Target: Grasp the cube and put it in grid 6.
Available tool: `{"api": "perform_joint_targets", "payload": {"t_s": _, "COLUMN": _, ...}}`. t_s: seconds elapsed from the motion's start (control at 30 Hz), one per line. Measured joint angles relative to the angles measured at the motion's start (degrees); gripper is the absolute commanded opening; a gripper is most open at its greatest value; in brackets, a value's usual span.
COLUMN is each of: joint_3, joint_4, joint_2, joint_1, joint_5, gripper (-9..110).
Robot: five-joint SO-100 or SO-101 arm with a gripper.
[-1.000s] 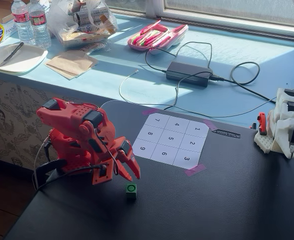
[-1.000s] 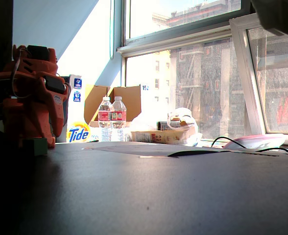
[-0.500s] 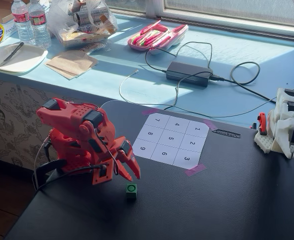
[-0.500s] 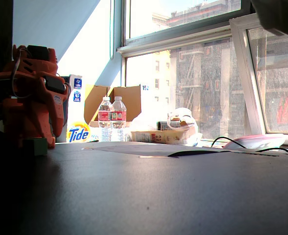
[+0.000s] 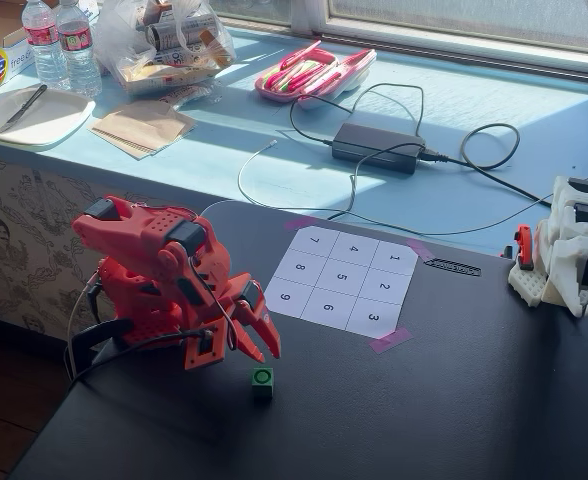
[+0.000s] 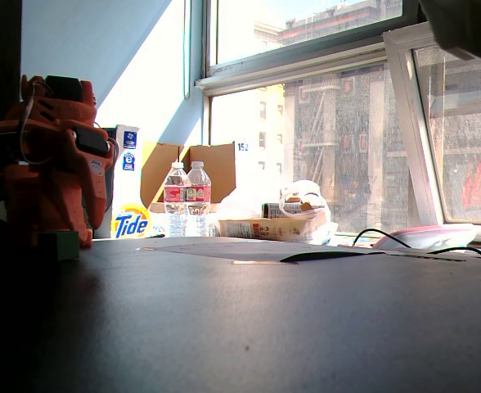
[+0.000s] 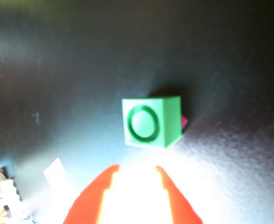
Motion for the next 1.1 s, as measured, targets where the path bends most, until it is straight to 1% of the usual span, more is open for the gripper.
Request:
{"api": "perform_joint_targets", "payload": {"t_s": 0.3, "joint_3": 0.0, "joint_4": -0.6, "joint_2": 0.0, "joint_1": 1.0, "joint_5": 0.0, "gripper": 0}}
{"api": "perform_joint_targets", "payload": {"t_s": 0.7, "joint_3": -0.1, "joint_4": -1.8, "joint_2": 0.0, "joint_1": 1.0, "joint_5": 0.0, "gripper": 1}}
{"api": "perform_joint_targets", "payload": {"t_s": 0.77, "joint_3": -0.5, "joint_4": -0.5, "joint_2": 0.0, "joint_1": 1.0, "joint_5": 0.0, "gripper": 1}}
{"api": "perform_joint_targets", "payload": {"t_s": 1.0, "joint_3": -7.7, "joint_4": 5.4, "joint_2": -0.9, "joint_1": 1.0, "joint_5": -0.3, "gripper": 2}}
{"api": "perform_joint_targets", "payload": {"t_s": 1.1, "joint_3": -14.2, "joint_4": 6.9, "joint_2": -7.9, "joint_1": 1.1, "joint_5": -0.9, "gripper": 2}}
